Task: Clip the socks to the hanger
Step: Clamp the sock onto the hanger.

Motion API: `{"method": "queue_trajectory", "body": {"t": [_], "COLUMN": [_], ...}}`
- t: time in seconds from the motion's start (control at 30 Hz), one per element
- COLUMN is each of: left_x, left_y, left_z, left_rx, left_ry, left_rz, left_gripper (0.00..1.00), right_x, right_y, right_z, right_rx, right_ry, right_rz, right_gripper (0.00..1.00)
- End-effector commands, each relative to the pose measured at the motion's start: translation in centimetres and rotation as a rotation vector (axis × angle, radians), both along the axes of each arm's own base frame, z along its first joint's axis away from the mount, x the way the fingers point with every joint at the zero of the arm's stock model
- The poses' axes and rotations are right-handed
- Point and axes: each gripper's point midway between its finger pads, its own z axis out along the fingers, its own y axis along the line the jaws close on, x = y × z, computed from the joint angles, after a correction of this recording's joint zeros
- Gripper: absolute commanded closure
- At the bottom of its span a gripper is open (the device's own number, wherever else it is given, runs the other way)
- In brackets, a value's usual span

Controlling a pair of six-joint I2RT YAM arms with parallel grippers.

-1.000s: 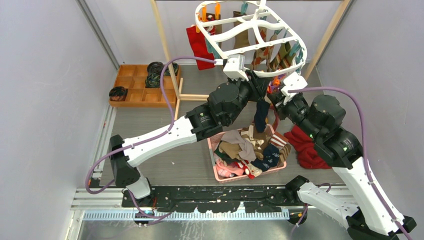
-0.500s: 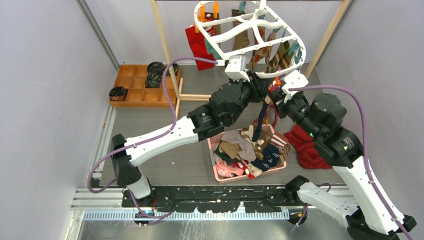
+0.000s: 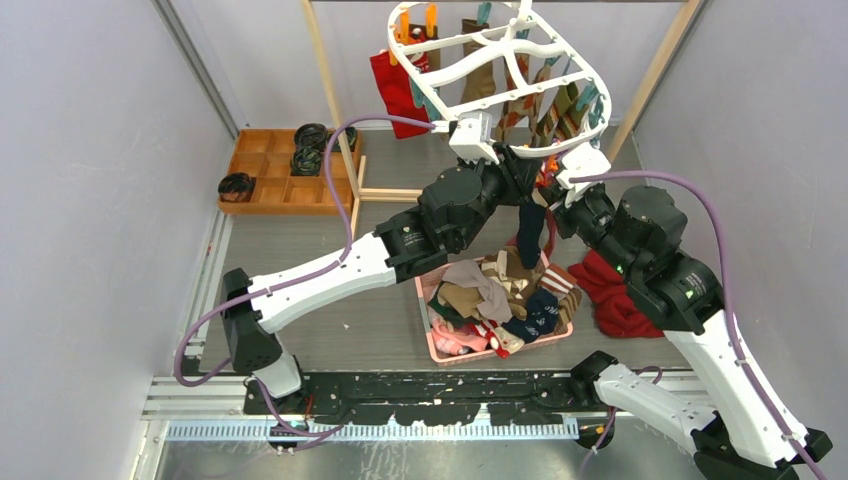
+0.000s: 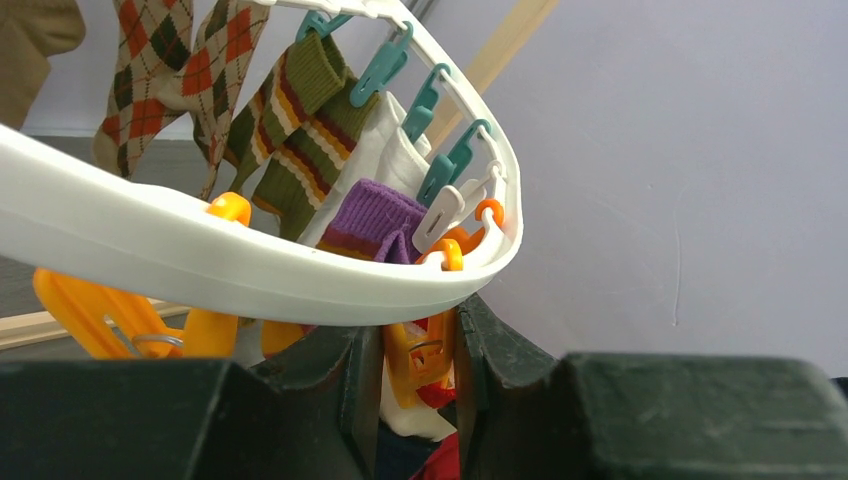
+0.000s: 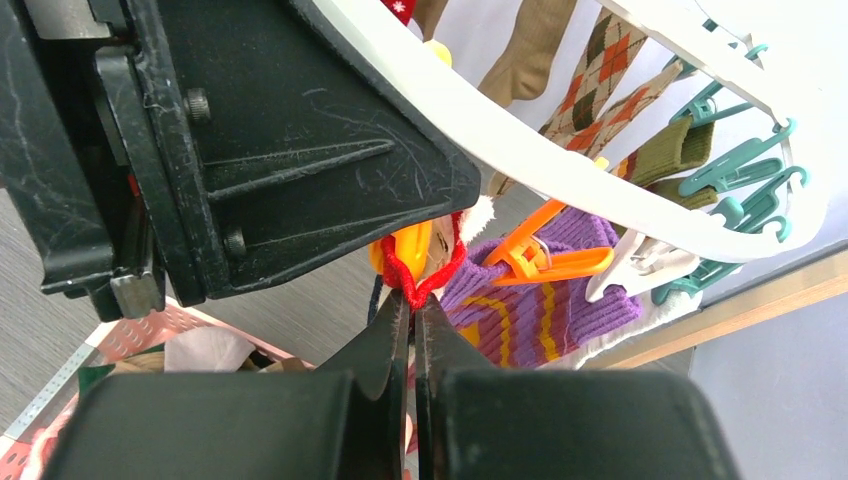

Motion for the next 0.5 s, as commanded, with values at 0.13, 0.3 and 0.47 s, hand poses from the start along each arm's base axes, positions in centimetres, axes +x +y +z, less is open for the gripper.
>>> {"method": "queue_trajectory", "body": {"t": [0.13,0.3,0.47], "left_x": [-0.26,-0.35,-0.62], "left_y": [1.87,2.15,2.5], "left_z": [3.31,3.46,3.67], "left_rx": [-0.103,-0.11,-0.122], "left_ry": [-0.017,-0.015,-0.012], "left_rz": [0.023,0.024,0.02], "left_gripper": [0.98,0.83,0.61], "right_x": [0.11,0.04,-0.04], "right_y": [-0.38,-0.49,-0.59], "right_z": [2.91,3.13,3.02], "right_rx": [0.03,0.034,0.036], "right_ry": [-0.074,-0.08,-0.073], "right_rz": [-0.021,-0.023,-0.027], "right_gripper": [0.99,0.99,0.99]}}
